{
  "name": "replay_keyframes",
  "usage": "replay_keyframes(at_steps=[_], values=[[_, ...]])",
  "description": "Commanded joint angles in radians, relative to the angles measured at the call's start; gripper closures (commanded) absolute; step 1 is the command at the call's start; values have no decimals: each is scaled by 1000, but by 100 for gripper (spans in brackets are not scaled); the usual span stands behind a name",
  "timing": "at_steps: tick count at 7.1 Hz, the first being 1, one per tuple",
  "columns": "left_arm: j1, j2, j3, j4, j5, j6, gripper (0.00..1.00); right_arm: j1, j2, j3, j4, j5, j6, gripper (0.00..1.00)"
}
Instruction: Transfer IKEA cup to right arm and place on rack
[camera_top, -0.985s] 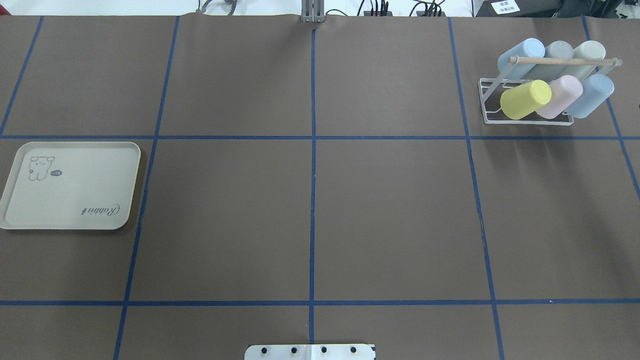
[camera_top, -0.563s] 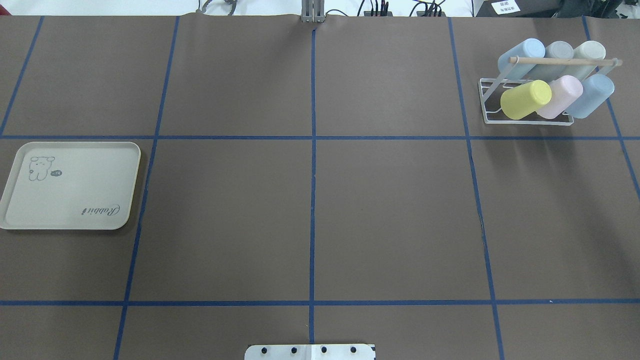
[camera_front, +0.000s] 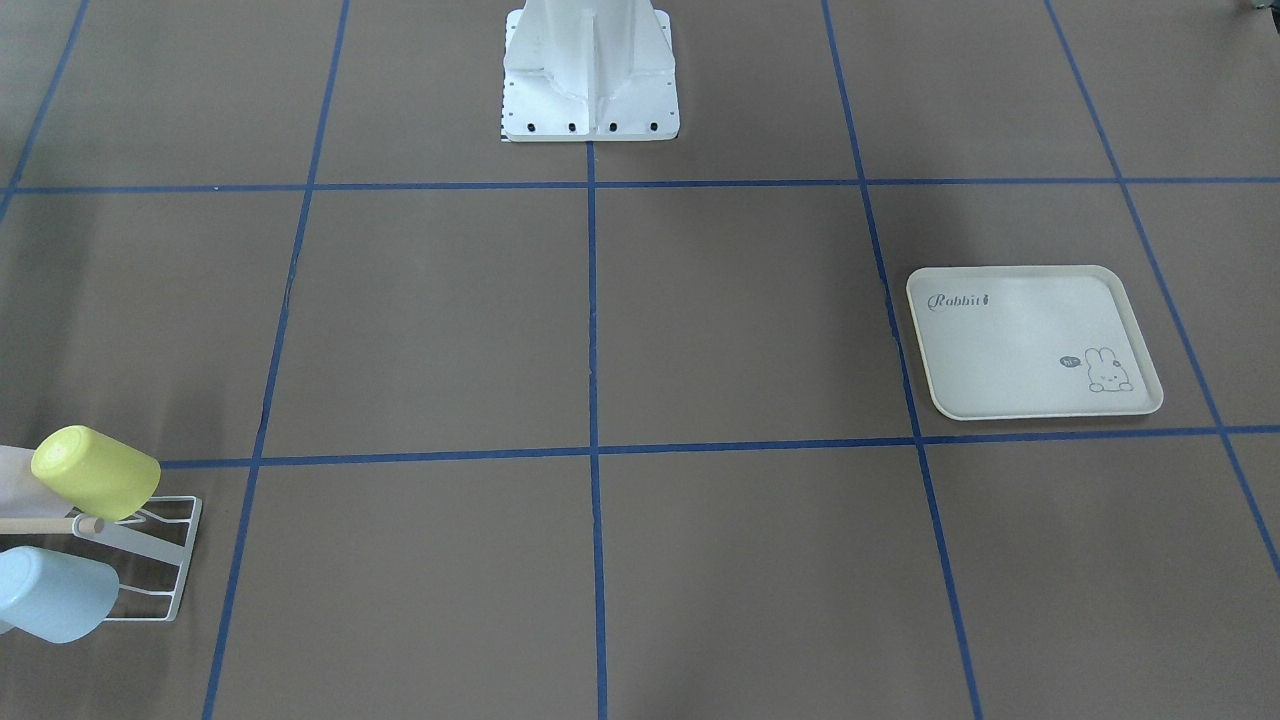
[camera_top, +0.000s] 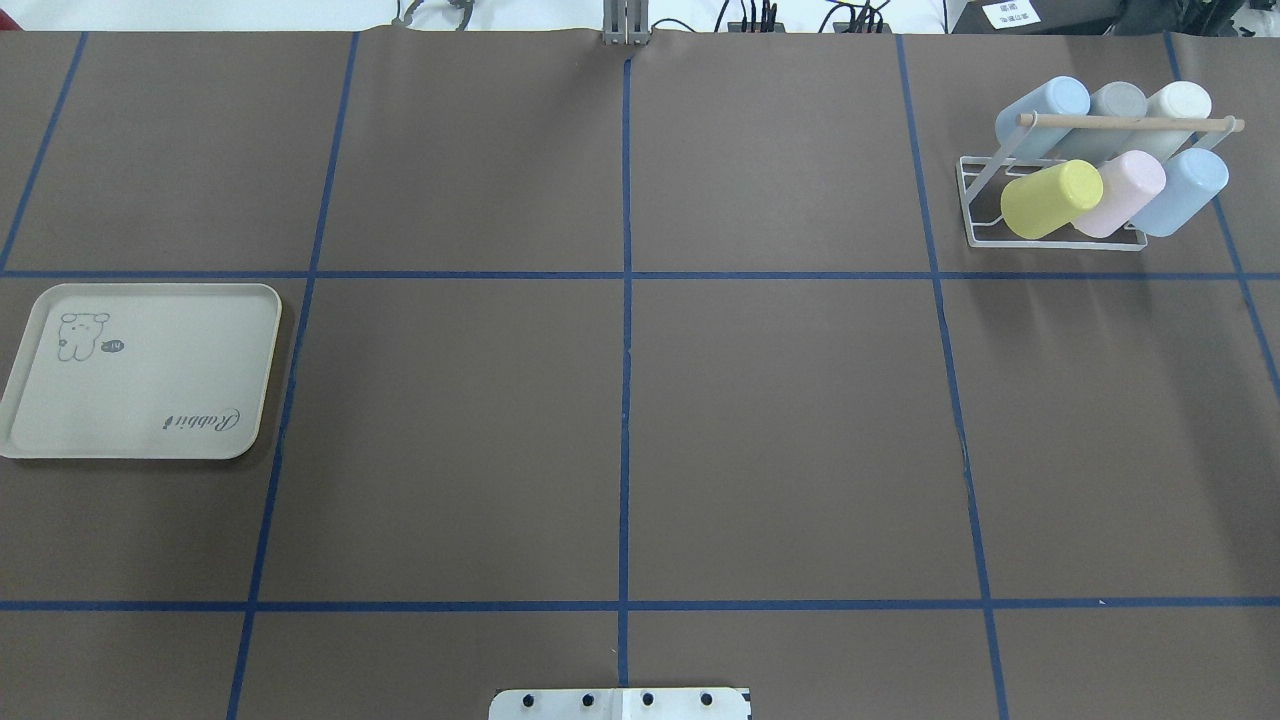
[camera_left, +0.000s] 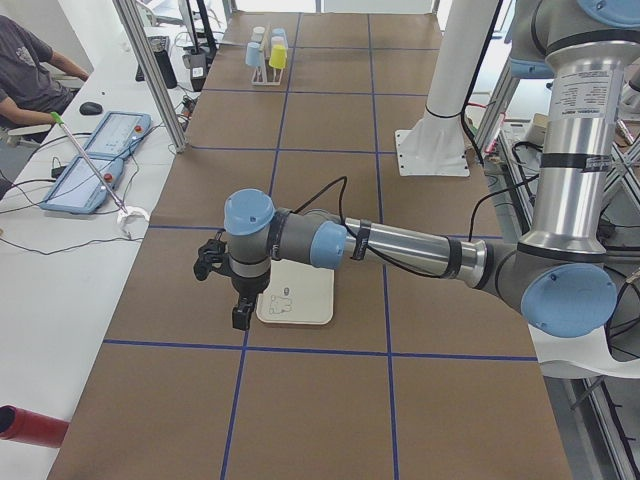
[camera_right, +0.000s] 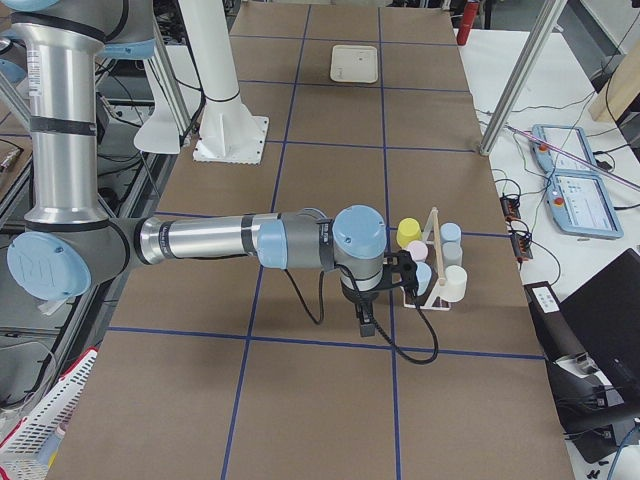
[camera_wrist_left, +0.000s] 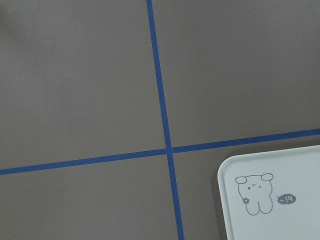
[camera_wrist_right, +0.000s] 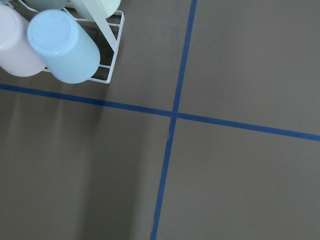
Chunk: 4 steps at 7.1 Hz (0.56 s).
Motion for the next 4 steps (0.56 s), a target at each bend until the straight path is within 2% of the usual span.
replay_keyframes(at_steps=[1, 4], values=[[-22, 2, 1, 36, -2, 36, 0, 28, -55, 2, -33, 5, -82, 1], [-22, 60, -25, 36, -23, 45, 0, 28, -105, -7, -30, 20, -82, 0]])
